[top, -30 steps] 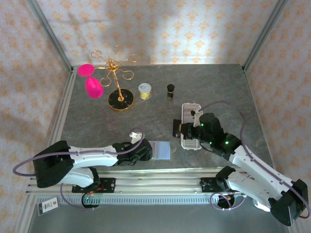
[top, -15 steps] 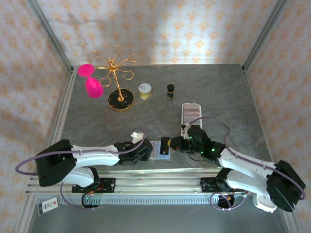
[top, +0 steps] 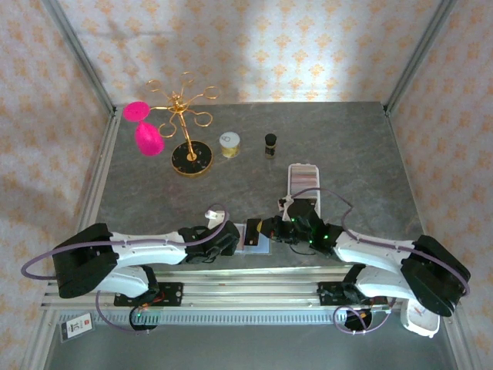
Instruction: Put the credit cards into the card holder
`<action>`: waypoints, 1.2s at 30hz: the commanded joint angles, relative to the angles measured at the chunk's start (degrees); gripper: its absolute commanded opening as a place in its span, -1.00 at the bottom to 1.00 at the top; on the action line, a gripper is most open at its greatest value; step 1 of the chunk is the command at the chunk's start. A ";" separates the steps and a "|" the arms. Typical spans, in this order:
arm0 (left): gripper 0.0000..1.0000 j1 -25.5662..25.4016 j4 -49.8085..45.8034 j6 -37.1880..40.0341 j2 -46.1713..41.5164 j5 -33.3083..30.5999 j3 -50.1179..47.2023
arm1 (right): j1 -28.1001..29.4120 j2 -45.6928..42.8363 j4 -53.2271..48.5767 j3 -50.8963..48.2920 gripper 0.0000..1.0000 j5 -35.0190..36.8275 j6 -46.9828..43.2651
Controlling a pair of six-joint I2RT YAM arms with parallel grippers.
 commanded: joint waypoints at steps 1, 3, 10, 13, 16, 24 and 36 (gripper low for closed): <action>-0.28 -0.46 -2.54 -0.92 -0.03 0.00 -1.70 | 0.42 1.33 4.48 -1.30 -1.00 2.16 1.72; -0.28 -0.44 -2.63 -0.92 -0.04 0.02 -1.76 | 0.43 3.13 5.26 -1.48 -1.00 2.58 1.81; -0.28 -0.49 -2.57 -1.12 -0.49 0.10 -2.14 | 0.48 6.65 9.07 -2.62 -1.00 2.88 2.87; -0.29 -0.43 -2.48 -1.17 -0.68 0.20 -2.23 | 0.51 7.63 11.66 -3.28 -1.00 2.40 3.83; -0.29 -0.46 -2.30 -1.24 -0.70 0.28 -2.40 | 0.51 8.12 13.40 -3.76 -1.00 1.90 4.59; -0.32 -0.55 -1.49 -1.71 -0.79 0.76 -3.02 | 0.51 8.35 14.71 -4.64 -1.00 2.26 5.45; -0.32 -0.50 -0.72 -1.86 -0.69 0.97 -3.29 | 2.07 12.00 15.83 -4.38 -1.00 0.52 5.39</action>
